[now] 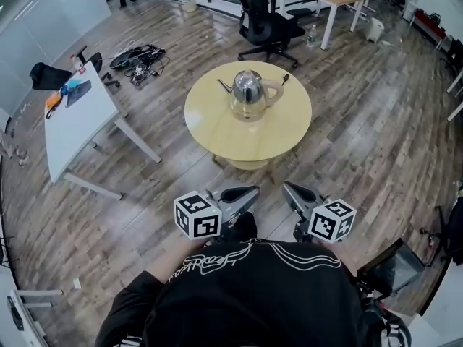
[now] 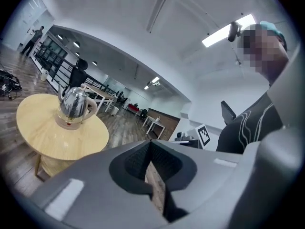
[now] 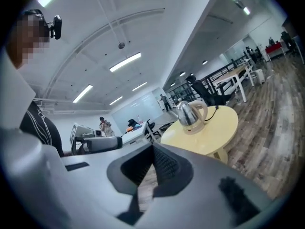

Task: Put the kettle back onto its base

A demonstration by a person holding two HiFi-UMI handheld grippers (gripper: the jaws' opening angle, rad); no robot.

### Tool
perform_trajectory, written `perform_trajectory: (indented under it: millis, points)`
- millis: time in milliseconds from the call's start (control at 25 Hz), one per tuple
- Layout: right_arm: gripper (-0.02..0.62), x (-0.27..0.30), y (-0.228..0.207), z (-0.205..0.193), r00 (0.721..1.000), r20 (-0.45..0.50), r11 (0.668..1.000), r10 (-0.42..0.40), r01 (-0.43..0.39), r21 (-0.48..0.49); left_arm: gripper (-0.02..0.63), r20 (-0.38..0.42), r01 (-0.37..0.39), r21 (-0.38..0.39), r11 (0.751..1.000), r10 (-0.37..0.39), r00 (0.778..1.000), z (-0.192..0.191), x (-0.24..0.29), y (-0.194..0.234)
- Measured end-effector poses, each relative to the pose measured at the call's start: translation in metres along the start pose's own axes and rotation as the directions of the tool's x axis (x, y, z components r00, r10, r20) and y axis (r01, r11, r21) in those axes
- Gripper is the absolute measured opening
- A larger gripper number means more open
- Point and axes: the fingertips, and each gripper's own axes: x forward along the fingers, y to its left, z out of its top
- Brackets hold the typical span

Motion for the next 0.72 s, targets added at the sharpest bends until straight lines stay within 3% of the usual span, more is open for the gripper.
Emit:
perform_trajectory:
  millis: [200,480,720]
  points:
    - [0.006,-0.026,0.051,-0.005,0.999,-0.043,0.992,0.022,-0.027,-0.126,0.006,0.023,-0.021,-0.001,1.0,0.021,1.0,-0.004,-0.024,-0.036]
    - [0.006,-0.039,0.061,-0.005,0.998,-0.055,0.985,-0.023,0.013,-0.175,0.005,0.005,0.013,0.031,0.999,-0.013,1.0,0.002,-0.023,-0.06]
    - [0.006,-0.045,0.076,-0.006,0.998,-0.059,0.982,-0.014,0.002,-0.191,0.005,0.004,0.009,0.04,0.999,-0.009,1.0,0.004,-0.028,-0.071]
